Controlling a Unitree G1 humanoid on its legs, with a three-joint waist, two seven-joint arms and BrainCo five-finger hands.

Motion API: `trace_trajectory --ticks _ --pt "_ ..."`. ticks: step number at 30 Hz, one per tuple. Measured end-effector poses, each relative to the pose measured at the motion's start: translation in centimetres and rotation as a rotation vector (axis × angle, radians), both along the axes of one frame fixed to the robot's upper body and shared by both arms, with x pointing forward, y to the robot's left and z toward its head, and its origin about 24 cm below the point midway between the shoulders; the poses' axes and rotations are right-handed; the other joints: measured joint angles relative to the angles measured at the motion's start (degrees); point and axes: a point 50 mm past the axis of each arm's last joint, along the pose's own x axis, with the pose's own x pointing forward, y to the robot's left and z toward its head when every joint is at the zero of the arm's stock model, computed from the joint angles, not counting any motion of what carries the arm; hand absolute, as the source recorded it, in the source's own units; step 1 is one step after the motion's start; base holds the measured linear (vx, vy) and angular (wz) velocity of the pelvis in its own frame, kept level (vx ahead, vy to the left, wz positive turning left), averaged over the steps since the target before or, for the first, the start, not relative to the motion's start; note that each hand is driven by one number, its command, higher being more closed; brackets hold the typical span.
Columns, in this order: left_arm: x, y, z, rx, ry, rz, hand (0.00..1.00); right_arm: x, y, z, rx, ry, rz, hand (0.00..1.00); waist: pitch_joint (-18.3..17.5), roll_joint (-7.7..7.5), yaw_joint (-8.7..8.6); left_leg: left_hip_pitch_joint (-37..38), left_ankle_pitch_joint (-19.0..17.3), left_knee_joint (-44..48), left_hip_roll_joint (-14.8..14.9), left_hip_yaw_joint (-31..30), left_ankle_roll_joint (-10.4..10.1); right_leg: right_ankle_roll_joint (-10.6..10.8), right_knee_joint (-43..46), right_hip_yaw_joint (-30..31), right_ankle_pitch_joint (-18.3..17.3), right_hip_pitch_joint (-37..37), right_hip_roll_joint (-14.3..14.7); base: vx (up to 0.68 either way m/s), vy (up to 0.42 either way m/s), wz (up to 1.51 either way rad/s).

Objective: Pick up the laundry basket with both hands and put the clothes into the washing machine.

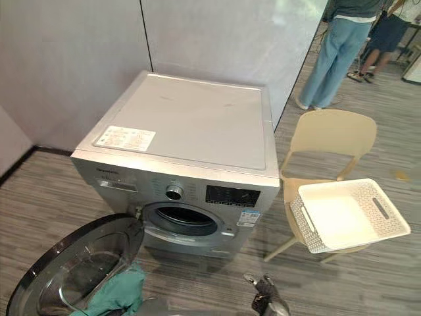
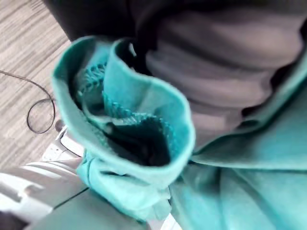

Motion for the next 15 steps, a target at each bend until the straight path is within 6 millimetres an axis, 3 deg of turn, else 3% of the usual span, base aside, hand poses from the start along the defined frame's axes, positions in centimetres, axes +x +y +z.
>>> trace_trajectory --ticks 4,7,12,14,15 --pt "1.1 -0.7 0.0 0.001 -0.001 -0.124 1.0 -2.8 -1.5 -0.4 -0.018 0.074 -0.049 0.0 -0.2 1.42 -0.1 2.0 1.9 -3.6 -2.6 1.2 2.9 2.4 0.2 1.6 6.5 -1.1 -2.9 0.01 0.221 -0.06" --pt "2.0 -1.2 0.0 0.0 -0.014 -0.192 1.0 -2.7 -2.0 -0.3 -0.031 0.073 -0.053 0.0 -0.3 2.16 -0.1 1.5 2.7 -4.3 -3.2 2.8 4.1 2.3 0.3 2.7 9.6 -2.9 -3.2 -0.08 0.165 -0.25" --pt "4.9 -1.8 1.3 0.034 -0.139 -0.309 1.0 -2.3 -2.1 -0.2 -0.048 0.061 -0.018 0.0 0.2 2.37 0.05 -0.6 2.5 -3.9 -2.4 3.4 4.5 1.8 1.9 -2.0 9.8 -5.0 -3.7 -0.18 -0.002 -0.07" --pt "7.0 -3.1 2.8 0.036 -0.27 -0.375 1.0 -1.7 -1.8 0.0 -0.063 0.039 0.046 0.0 1.0 1.41 0.26 -3.1 2.0 -1.1 -1.6 3.3 3.8 -0.2 3.4 -5.0 6.3 -6.3 -3.5 -0.2 -0.099 -0.01" --pt "7.6 -3.4 3.2 0.031 -0.305 -0.38 1.0 -1.5 -1.6 0.1 -0.064 0.031 0.064 0.0 1.4 1.16 0.2 -4.3 1.5 0.8 -1.2 3.3 3.4 -0.1 3.8 -5.4 4.8 -6.7 -3.5 -0.18 -0.121 -0.15"
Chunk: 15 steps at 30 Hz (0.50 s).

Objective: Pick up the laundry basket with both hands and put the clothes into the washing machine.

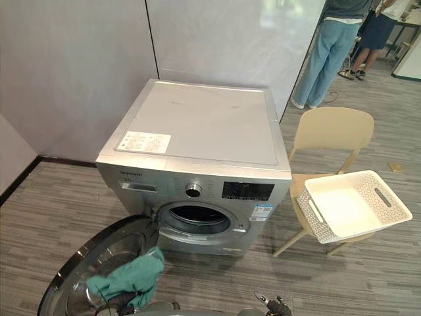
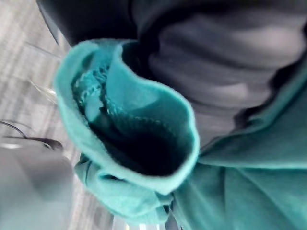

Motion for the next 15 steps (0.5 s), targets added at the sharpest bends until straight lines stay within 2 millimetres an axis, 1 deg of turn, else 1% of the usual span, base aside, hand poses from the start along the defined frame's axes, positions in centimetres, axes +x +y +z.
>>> trace_trajectory --ticks 1,2,3,4,5,6,7,8,10,11,12,13,14,15 --pt "1.4 -0.7 1.0 -0.027 -0.079 -0.003 1.0 0.7 0.2 0.2 -0.005 -0.022 0.031 0.0 1.4 -0.35 0.14 -3.2 -1.9 5.3 0.9 0.1 -0.9 1.0 1.8 -0.1 -3.9 -1.6 0.3 -0.21 -0.145 -0.17" --pt "2.2 -1.1 1.5 -0.043 -0.119 0.0 1.0 1.3 0.1 0.4 -0.009 -0.042 0.038 0.0 2.6 0.06 0.19 -4.8 -3.0 8.3 1.7 0.1 -1.4 2.0 3.6 0.2 -5.6 -2.8 0.8 -0.26 -0.117 -0.25" --pt "3.6 -1.9 2.5 -0.072 -0.189 0.001 1.0 2.9 -0.1 1.0 -0.029 -0.095 0.06 0.0 5.3 0.56 0.17 -7.0 -4.3 12.7 3.2 -0.3 -2.3 1.6 9.1 0.6 -7.9 -5.6 2.0 -0.28 -0.116 -0.21" --pt "4.7 -2.6 3.4 -0.104 -0.246 0.004 1.0 4.0 -0.2 1.4 -0.041 -0.128 0.084 0.0 7.2 0.18 0.05 -9.0 -4.7 15.2 3.8 -0.3 -2.8 2.1 14.6 1.6 -10.4 -9.2 2.0 -0.27 -0.139 -0.2" --pt "5.7 -3.2 4.1 -0.133 -0.289 0.004 1.0 4.7 -0.2 1.7 -0.051 -0.15 0.103 0.0 8.5 0.0 0.03 -10.7 -4.8 16.9 4.4 -0.2 -3.1 1.8 17.8 2.1 -11.6 -11.8 2.1 -0.24 -0.186 -0.14" --pt "7.0 -3.8 5.2 -0.168 -0.351 0.009 1.0 5.8 -0.2 2.2 -0.061 -0.186 0.121 0.0 10.2 0.0 -0.07 -13.6 -5.1 19.3 5.2 -0.4 -3.5 1.2 21.6 2.4 -12.8 -15.4 2.4 -0.23 -0.193 -0.07" --pt "7.8 -4.0 5.8 -0.183 -0.384 0.016 1.0 6.4 -0.2 2.5 -0.067 -0.207 0.127 0.0 10.8 0.07 -0.06 -15.2 -5.1 20.6 5.7 -0.6 -3.8 0.9 23.5 2.5 -13.4 -17.3 2.5 -0.2 -0.168 0.0" --pt "9.0 -4.2 6.7 -0.197 -0.427 0.027 1.0 7.4 -0.1 3.0 -0.076 -0.241 0.141 0.0 11.7 0.01 -0.07 -17.5 -5.2 22.3 6.4 -0.8 -4.1 1.0 26.1 2.4 -14.3 -19.8 2.4 -0.17 -0.14 0.05" --pt "12.5 -4.3 9.3 -0.231 -0.54 0.073 1.0 9.3 0.0 4.1 -0.104 -0.309 0.183 0.0 14.7 -0.75 -0.05 -22.8 -5.5 27.0 7.0 -1.4 -5.0 0.1 33.0 3.2 -16.4 -26.1 2.1 -0.19 -0.127 -0.01" --pt "13.4 -4.2 10.1 -0.236 -0.57 0.083 1.0 10.0 0.0 4.5 -0.112 -0.332 0.195 0.0 15.3 -0.95 -0.01 -24.1 -5.7 28.0 7.2 -1.4 -5.3 -0.2 34.4 3.5 -16.8 -27.7 2.2 -0.17 -0.085 -0.1" --pt "15.2 -3.8 12.0 -0.237 -0.646 0.107 1.0 11.3 0.2 5.4 -0.12 -0.382 0.209 0.0 16.5 -1.29 -0.15 -26.9 -5.8 29.8 7.4 -1.5 -5.4 -0.3 37.0 4.1 -17.4 -31.0 2.2 -0.14 -0.063 -0.15" --pt "16.6 -3.3 13.5 -0.235 -0.702 0.135 1.0 12.2 0.4 6.1 -0.127 -0.423 0.219 0.0 17.1 -1.51 -0.16 -29.0 -5.8 31.1 8.1 -1.4 -5.6 -0.2 38.6 4.8 -17.6 -33.6 2.5 -0.16 -0.057 -0.28" --pt "18.1 -2.5 15.6 -0.23 -0.772 0.177 1.0 13.4 0.6 6.9 -0.138 -0.473 0.237 0.0 17.7 -1.56 -0.17 -31.8 -6.0 32.7 8.7 -1.3 -5.8 -0.3 40.3 5.3 -17.7 -36.8 3.2 -0.12 -0.034 -0.29" --pt "18.8 -2.0 16.5 -0.222 -0.804 0.194 1.0 13.8 0.5 7.4 -0.143 -0.497 0.239 0.0 18.1 -1.6 -0.22 -32.9 -6.1 33.4 9.1 -1.4 -6.0 -0.4 41.0 5.5 -17.8 -38.1 3.5 -0.09 -0.019 -0.3"
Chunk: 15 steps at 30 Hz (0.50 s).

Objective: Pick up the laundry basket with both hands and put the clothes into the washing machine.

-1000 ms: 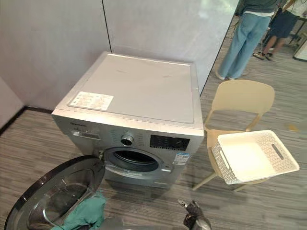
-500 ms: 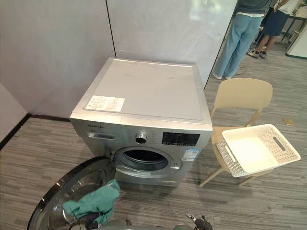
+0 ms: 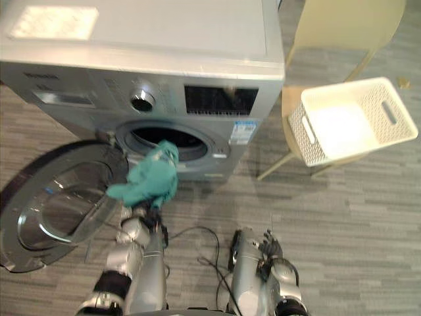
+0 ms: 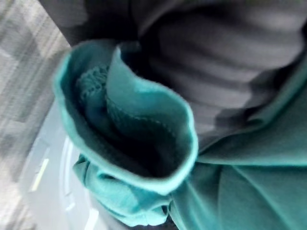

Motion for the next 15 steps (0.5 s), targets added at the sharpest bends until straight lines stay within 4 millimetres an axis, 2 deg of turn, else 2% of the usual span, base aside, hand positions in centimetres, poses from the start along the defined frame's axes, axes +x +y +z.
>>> trace_trajectory --ticks 2,3,5,6,8,12,13,14,15 --pt "2.2 2.0 3.9 0.018 -0.111 0.078 1.0 0.9 0.1 1.0 -0.001 -0.057 0.005 0.0 1.2 -0.79 -0.29 -3.4 -0.1 2.0 0.4 0.0 -0.2 -0.6 2.6 0.9 -0.3 -4.2 0.4 -0.05 -0.032 -0.17" --pt "2.6 2.4 4.8 0.018 -0.135 0.095 1.0 1.0 0.0 1.1 -0.007 -0.063 0.002 0.0 1.5 -0.84 -0.36 -4.3 -0.2 2.6 0.7 -0.1 -0.3 -0.6 3.1 0.9 -0.3 -5.1 0.6 -0.02 -0.048 -0.11" --pt "3.9 4.4 8.5 0.037 -0.233 0.153 1.0 1.3 -0.4 1.6 -0.016 -0.086 -0.018 0.0 2.3 -1.14 -0.53 -8.5 -0.1 4.5 1.2 -0.7 -0.6 -1.0 4.8 0.9 -0.5 -9.2 1.2 -0.01 -0.048 -0.09" --pt "4.2 5.0 9.5 0.046 -0.257 0.169 1.0 1.4 -0.5 1.8 -0.009 -0.099 -0.024 0.0 2.4 -1.31 -0.75 -10.0 0.0 4.8 1.2 -0.8 -0.6 -1.1 5.2 0.9 -0.5 -10.5 1.2 -0.01 -0.046 -0.04" --pt "5.3 7.4 13.1 0.076 -0.326 0.222 1.0 2.4 -0.6 3.0 0.01 -0.171 -0.042 0.0 3.5 -1.89 -1.52 -14.9 0.0 6.2 1.5 -1.3 -0.6 -1.9 6.2 0.9 0.0 -15.3 1.7 0.0 -0.037 -0.08" --pt "6.8 8.6 18.2 0.106 -0.406 0.227 1.0 3.2 -1.0 4.4 0.059 -0.263 -0.091 0.0 4.9 -2.69 -1.52 -20.8 0.1 7.8 2.1 -1.6 -0.7 -2.8 6.9 1.1 0.7 -21.0 2.5 0.0 -0.015 -0.13" --pt "7.4 8.4 20.6 0.113 -0.445 0.217 1.0 3.4 -1.4 4.9 0.076 -0.302 -0.124 0.0 5.2 -3.03 -1.59 -23.5 0.1 8.6 2.2 -1.6 -0.7 -3.1 7.3 1.2 1.1 -23.6 2.9 0.01 -0.016 -0.1" --pt "7.6 8.3 21.6 0.114 -0.46 0.213 1.0 3.4 -1.7 5.1 0.081 -0.314 -0.138 0.0 5.3 -3.06 -1.6 -24.7 0.1 9.1 2.3 -1.8 -0.7 -3.1 7.3 1.2 1.2 -24.6 3.1 0.01 -0.005 -0.16" --pt "7.8 8.1 23.6 0.143 -0.49 0.2 1.0 3.4 -2.1 5.3 0.091 -0.328 -0.161 0.0 5.7 -3.22 -1.63 -27.1 0.1 10.2 2.9 -1.7 -0.6 -2.9 7.7 1.2 1.4 -26.5 3.5 0.01 0.026 -0.19"
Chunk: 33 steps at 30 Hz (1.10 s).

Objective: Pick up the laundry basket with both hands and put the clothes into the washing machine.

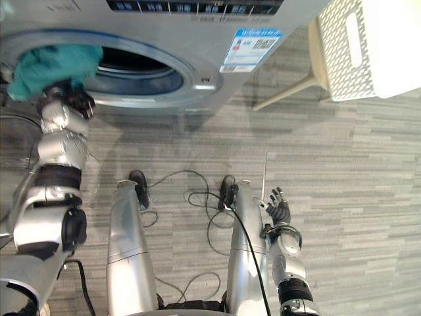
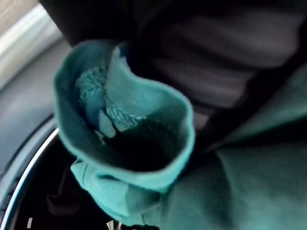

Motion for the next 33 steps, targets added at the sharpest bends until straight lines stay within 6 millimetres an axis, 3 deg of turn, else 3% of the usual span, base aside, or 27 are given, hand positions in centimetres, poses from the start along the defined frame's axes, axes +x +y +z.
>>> trace_trajectory --ticks 2,4,9,12,16,17,18,19,20,21,24,28,33 --pt "0.0 -0.7 3.7 0.075 -0.06 -0.02 1.0 -0.5 -0.7 -0.4 0.0 0.025 -0.037 0.0 0.7 0.02 -0.28 -4.4 -0.3 2.0 0.9 0.0 0.6 0.4 0.5 0.2 0.4 -3.8 0.7 0.0 0.044 -0.25" --pt "0.0 -0.9 5.3 0.11 -0.077 -0.018 1.0 -0.8 -0.6 -1.0 0.026 0.048 -0.055 0.0 1.4 0.04 -0.56 -7.1 -0.6 3.7 1.2 0.2 1.0 0.5 1.4 0.7 0.5 -6.4 0.9 0.0 0.043 -0.19" --pt "0.6 -1.1 5.4 0.194 -0.027 0.001 1.0 -2.0 0.0 -2.1 0.057 0.091 -0.076 0.0 2.2 0.28 -1.26 -13.1 -2.7 8.9 3.0 0.7 2.2 0.6 5.1 2.4 0.5 -12.9 2.2 -0.01 0.04 -0.24" --pt "0.3 -1.7 7.8 0.29 -0.041 0.022 1.0 -2.4 -0.2 -2.3 0.058 0.102 -0.08 0.0 2.2 0.3 -0.85 -15.1 -2.9 9.9 3.2 1.2 2.3 1.0 6.5 3.5 0.6 -15.7 2.4 -0.05 0.006 -0.06" --pt "-1.6 -2.4 13.8 0.382 -0.16 0.097 1.0 -2.6 -0.4 -2.4 0.09 0.089 -0.104 0.0 2.3 0.42 -1.33 -18.4 -2.8 10.7 3.2 1.3 2.4 1.2 6.9 4.1 1.8 -19.2 2.6 -0.03 0.02 -0.08" --pt "-3.5 -2.5 17.2 0.41 -0.259 0.144 1.0 -3.0 -0.4 -2.6 0.098 0.093 -0.106 0.0 2.3 0.47 -1.48 -19.4 -2.8 11.6 3.2 1.2 2.5 1.1 7.2 4.5 2.1 -20.1 2.7 0.01 0.034 -0.14" --pt "-4.4 -2.5 18.6 0.407 -0.303 0.161 1.0 -3.3 -0.4 -2.7 0.105 0.093 -0.11 0.0 2.4 0.55 -1.67 -19.7 -2.9 11.9 3.2 1.3 2.5 1.1 7.4 4.6 2.1 -20.4 2.7 0.03 0.052 -0.14" --pt "-6.4 -2.7 21.4 0.395 -0.401 0.191 1.0 -4.0 -0.4 -3.1 0.108 0.103 -0.114 0.0 2.4 0.6 -1.78 -20.1 -3.0 12.4 3.2 1.6 2.7 1.1 7.6 5.0 2.1 -21.0 2.8 0.02 0.027 -0.07" --pt "-8.3 -2.9 23.5 0.405 -0.474 0.238 0.0 -4.4 -0.4 -3.4 0.11 0.115 -0.117 0.0 2.5 0.8 -1.77 -20.3 -3.0 12.7 3.3 1.5 2.7 1.1 7.6 5.0 2.1 -21.2 2.9 0.03 0.039 -0.1" --pt "-10.9 -2.9 25.9 0.408 -0.575 0.305 0.0 -5.0 -0.4 -3.7 0.115 0.129 -0.124 0.0 2.5 0.82 -1.77 -20.5 -3.0 13.2 3.4 1.4 2.7 1.1 7.7 5.0 2.1 -21.2 3.0 0.02 0.03 -0.12" --pt "-16.0 -2.5 29.0 0.375 -0.762 0.469 0.0 -5.9 -0.5 -4.2 0.116 0.144 -0.146 0.0 2.5 0.96 -1.68 -20.6 -3.5 13.5 3.8 1.8 3.4 1.1 7.9 5.2 2.1 -21.4 3.2 0.01 0.019 -0.05" --pt "-16.1 -1.4 28.7 0.428 -0.715 0.661 0.0 -6.4 -0.7 -4.1 0.109 0.138 -0.153 0.0 2.5 1.15 -1.51 -21.2 -3.7 13.8 4.4 2.2 3.8 1.5 8.0 5.4 2.3 -22.2 3.1 0.0 0.013 -0.03" --pt "-15.4 -1.2 28.4 0.56 -0.642 0.746 0.0 -6.7 -1.5 -4.1 0.128 0.128 -0.194 0.0 2.4 1.19 -1.34 -21.2 -3.7 14.5 4.1 2.5 3.8 1.5 8.8 6.0 2.4 -22.7 3.4 0.0 0.003 -0.01"
